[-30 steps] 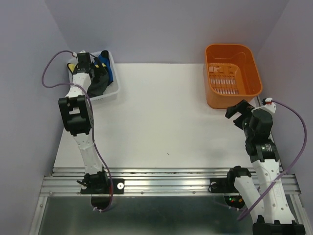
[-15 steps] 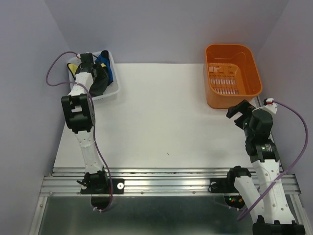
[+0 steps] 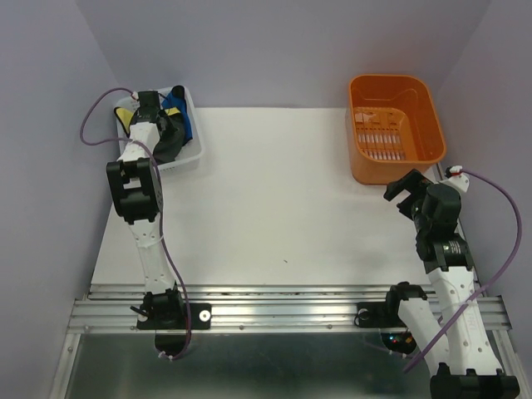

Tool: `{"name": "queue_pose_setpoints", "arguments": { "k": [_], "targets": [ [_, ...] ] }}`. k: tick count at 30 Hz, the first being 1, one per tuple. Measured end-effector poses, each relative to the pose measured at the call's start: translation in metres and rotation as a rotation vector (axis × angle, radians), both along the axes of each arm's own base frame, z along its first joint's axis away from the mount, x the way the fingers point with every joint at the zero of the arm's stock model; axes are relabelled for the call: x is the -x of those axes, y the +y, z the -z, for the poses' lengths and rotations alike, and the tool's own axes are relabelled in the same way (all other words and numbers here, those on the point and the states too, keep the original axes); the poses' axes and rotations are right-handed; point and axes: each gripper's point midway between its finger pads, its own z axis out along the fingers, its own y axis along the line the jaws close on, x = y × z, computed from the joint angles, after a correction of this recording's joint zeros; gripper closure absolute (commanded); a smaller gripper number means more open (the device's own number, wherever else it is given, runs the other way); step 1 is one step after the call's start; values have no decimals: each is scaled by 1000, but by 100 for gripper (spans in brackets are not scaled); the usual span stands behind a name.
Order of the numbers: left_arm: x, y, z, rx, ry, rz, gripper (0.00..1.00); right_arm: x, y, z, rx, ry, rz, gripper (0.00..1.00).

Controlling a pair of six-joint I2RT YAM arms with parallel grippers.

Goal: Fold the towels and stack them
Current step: Grab crumpled towel, then move the towel to the center of the board

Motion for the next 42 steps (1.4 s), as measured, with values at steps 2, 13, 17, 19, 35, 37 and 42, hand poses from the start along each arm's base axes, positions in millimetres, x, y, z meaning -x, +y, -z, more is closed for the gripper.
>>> {"name": "queue_pose_setpoints", "arguments": {
  "k": [2, 13, 17, 19, 35, 37, 42],
  "targets": [
    [0, 1, -1, -3, -1, -3, 100, 0, 0, 0, 0, 0, 0, 0],
    [62, -33, -204, 5, -373, 56, 100, 1, 5, -3, -5, -14, -30, 0],
    [128, -69, -322, 9, -670, 119, 100, 1, 10, -3, -13, -14, -54, 0],
    [171, -96, -374, 21, -822, 177, 100, 1, 12, -3, -19, -14, -69, 0],
    [308, -322, -332, 396, -820, 770, 100, 20, 46, -20, -106, -76, -235, 0],
    [297, -348, -283, 388, -697, 803, 83, 21, 48, -17, -116, -62, -238, 0],
    [278, -387, -140, 318, -328, 846, 1, 22, 52, -10, -139, -31, -252, 0]
  ]
}}
